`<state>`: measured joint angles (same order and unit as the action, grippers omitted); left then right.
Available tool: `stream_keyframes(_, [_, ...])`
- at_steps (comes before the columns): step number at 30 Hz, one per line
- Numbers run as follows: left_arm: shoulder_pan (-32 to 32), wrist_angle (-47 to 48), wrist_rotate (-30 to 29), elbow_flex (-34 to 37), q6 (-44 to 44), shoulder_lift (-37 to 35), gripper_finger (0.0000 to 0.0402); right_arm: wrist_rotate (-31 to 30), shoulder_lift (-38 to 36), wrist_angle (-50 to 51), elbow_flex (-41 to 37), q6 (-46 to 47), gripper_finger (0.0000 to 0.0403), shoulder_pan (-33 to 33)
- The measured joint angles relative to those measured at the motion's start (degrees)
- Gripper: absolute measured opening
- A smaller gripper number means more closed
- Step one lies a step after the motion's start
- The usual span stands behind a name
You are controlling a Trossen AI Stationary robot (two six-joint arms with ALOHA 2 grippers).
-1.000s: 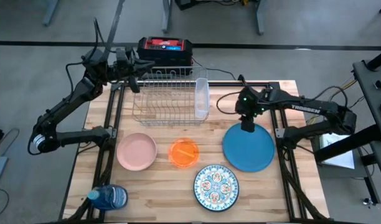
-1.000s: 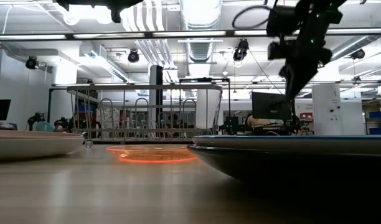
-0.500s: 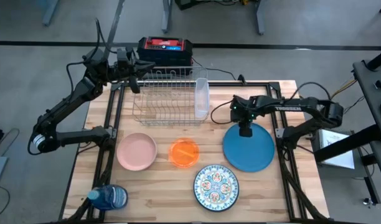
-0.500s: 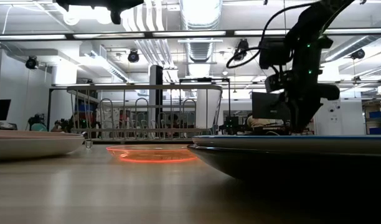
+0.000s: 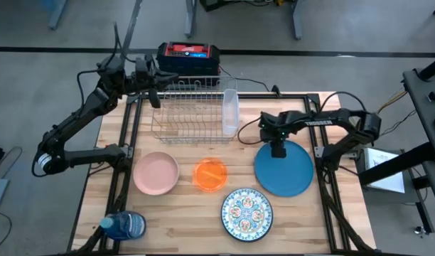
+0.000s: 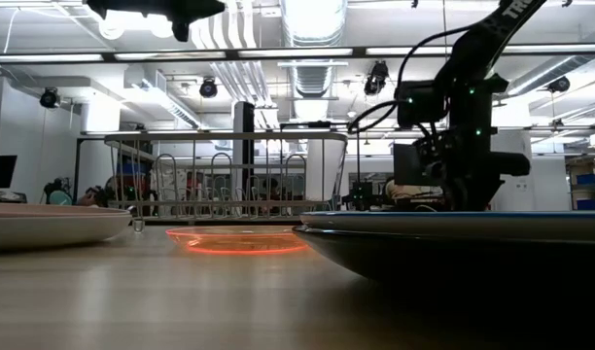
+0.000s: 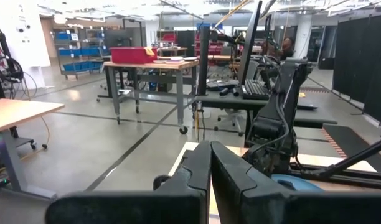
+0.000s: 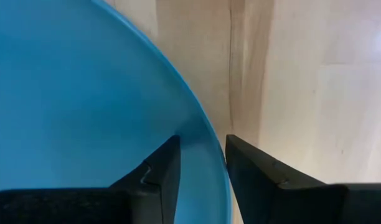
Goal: Sort dishes
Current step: Put the blue plate in the dishwasher rack
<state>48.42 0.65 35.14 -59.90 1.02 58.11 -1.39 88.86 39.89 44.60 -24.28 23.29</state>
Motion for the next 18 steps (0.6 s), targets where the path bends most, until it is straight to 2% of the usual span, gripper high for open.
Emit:
stream_keyframes(10, [0.0,0.86,0.0,0.02,0.02,0.01,0.0,0.18,1.69,-1.5,0.16,-2.09,0.0087,0.02])
stream_keyframes(18, [0.0,0.82,0.0,0.02,0.02,0.01,0.0,0.14,1.35,-1.98,0.0,-4.82,0.0007,0.02])
